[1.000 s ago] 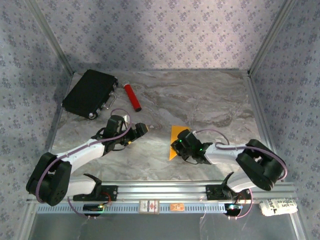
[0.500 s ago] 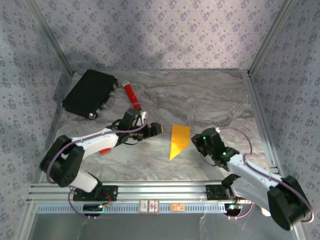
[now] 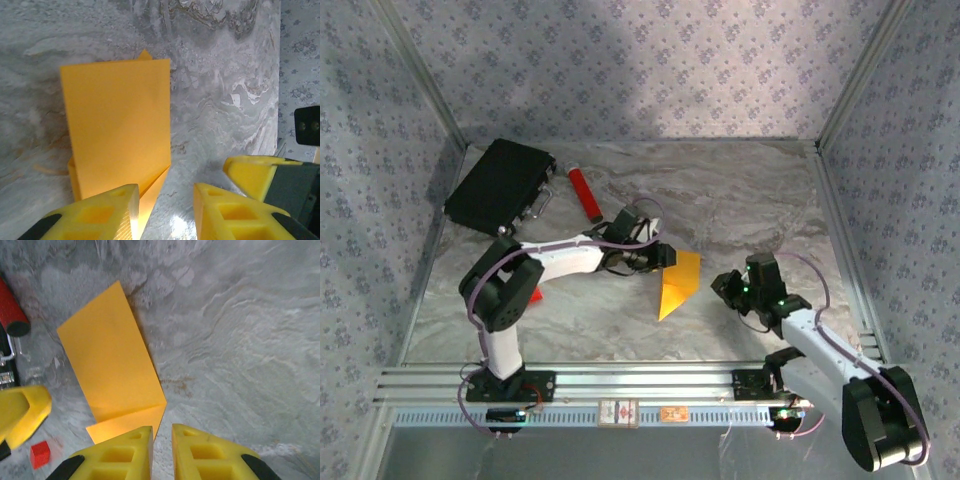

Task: Fold a paper plane with a square sheet of paper (pick it up from the middle)
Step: Fold the wing for the fifth time at the center of the table.

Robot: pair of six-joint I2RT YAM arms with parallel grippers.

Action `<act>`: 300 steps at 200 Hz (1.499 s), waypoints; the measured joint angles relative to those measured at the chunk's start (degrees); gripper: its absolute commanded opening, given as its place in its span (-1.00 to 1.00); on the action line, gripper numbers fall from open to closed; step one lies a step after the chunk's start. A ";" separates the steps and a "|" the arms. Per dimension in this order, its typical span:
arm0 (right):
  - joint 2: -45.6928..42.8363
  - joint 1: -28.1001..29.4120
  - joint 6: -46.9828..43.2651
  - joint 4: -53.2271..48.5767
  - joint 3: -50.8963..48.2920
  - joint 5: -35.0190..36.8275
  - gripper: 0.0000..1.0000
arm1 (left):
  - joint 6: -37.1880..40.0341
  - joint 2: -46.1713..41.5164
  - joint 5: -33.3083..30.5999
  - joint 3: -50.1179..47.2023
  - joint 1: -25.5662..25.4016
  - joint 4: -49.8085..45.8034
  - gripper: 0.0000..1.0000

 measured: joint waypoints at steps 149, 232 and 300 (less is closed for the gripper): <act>14.01 0.00 -4.59 4.81 3.89 -10.93 -0.41 | 0.63 9.73 0.50 5.03 -0.13 -5.07 -0.45; 23.96 0.90 -6.40 5.22 9.18 -11.98 -0.33 | -0.59 7.37 2.03 -2.91 0.48 7.48 -0.47; 27.08 0.96 -8.92 2.38 12.81 -9.81 -0.27 | -1.38 7.15 2.69 -4.07 0.85 9.29 -0.48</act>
